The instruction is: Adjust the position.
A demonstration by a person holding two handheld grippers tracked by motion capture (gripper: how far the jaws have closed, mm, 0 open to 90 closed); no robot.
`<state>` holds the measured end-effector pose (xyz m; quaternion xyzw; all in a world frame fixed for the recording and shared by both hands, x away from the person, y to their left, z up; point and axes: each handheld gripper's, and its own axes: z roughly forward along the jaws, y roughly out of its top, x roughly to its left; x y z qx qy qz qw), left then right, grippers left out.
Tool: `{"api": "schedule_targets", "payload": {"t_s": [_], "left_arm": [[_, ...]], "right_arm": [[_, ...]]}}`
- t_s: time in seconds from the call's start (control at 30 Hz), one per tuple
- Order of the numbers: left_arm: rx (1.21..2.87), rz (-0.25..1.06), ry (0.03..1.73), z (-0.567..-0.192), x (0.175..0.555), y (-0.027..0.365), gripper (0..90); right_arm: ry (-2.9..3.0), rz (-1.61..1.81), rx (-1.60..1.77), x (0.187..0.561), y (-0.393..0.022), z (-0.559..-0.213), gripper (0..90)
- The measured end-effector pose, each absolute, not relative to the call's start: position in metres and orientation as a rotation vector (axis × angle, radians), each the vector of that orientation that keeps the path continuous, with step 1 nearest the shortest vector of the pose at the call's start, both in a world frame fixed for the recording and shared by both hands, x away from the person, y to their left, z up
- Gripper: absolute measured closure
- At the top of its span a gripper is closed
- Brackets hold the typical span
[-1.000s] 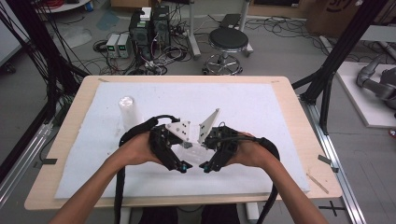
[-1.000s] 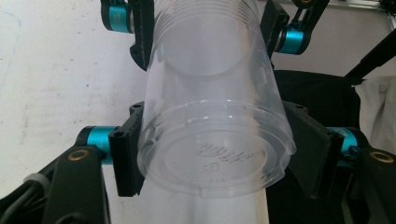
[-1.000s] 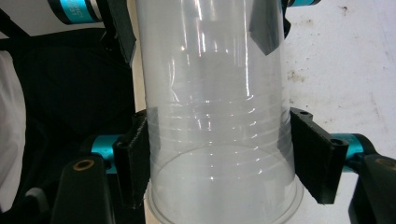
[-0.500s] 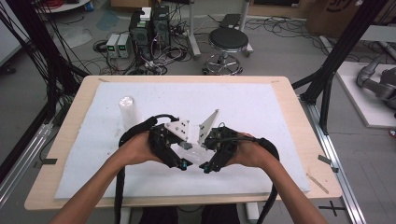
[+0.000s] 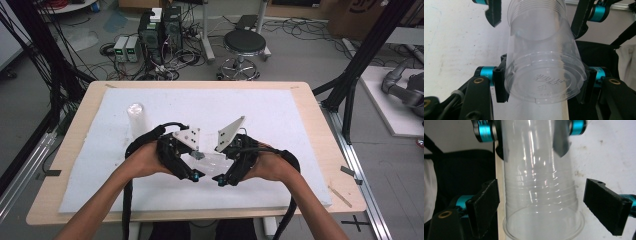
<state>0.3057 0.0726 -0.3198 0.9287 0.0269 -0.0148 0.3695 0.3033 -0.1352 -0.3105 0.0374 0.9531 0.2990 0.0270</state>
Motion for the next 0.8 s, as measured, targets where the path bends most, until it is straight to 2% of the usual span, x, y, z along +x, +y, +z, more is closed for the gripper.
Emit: {"api": "schedule_targets", "payload": {"t_s": [0.27,0.57,0.8], "left_arm": [[2.216,-0.033,0.138,-0.337,0.303,0.096,41.4],[1.882,0.003,0.189,-0.362,0.293,0.129,41.5],[1.797,0.009,0.188,-0.374,0.289,0.134,41.5]], "right_arm": [[2.829,1.232,0.126,0.299,-0.153,-0.305,13.4],[2.574,1.627,0.185,0.290,-0.179,-0.308,13.5],[2.489,1.748,0.236,0.288,-0.188,-0.323,13.5]]}}
